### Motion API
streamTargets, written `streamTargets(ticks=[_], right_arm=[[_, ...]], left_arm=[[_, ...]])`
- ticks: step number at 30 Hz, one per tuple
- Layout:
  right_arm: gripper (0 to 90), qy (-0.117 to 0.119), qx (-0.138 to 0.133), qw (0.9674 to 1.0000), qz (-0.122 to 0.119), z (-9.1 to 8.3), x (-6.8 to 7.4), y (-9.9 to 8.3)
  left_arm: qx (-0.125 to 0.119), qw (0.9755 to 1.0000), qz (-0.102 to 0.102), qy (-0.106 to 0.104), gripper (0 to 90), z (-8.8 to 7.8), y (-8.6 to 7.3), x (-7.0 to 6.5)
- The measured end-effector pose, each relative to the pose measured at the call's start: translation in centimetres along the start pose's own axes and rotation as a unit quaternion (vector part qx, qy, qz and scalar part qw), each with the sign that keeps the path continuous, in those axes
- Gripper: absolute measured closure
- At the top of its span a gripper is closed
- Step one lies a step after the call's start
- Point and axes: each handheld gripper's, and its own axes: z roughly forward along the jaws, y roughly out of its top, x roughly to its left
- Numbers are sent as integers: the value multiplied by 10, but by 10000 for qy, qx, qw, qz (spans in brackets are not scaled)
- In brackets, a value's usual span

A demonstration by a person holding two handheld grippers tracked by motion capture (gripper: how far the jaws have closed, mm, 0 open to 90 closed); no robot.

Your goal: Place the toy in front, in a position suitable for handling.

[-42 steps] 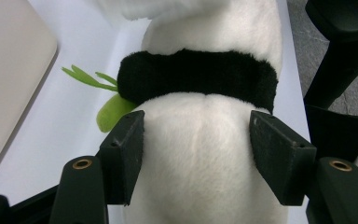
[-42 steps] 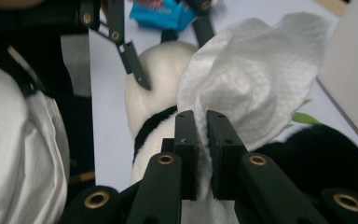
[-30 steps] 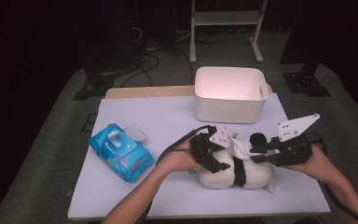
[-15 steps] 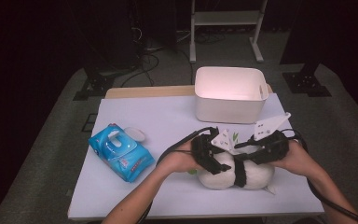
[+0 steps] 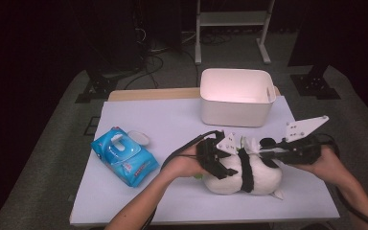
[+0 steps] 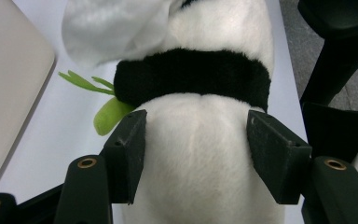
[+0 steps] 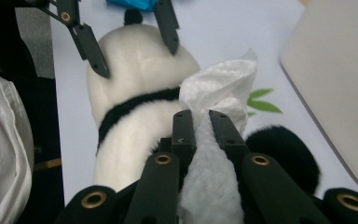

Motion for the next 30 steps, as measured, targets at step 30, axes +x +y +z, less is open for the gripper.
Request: streamTargets(ticks=[30], right_arm=[[808,468,-149,9988,-63,13,12,-1]], left_arm=[[9,9999,-103,56,357,-1,0,3]])
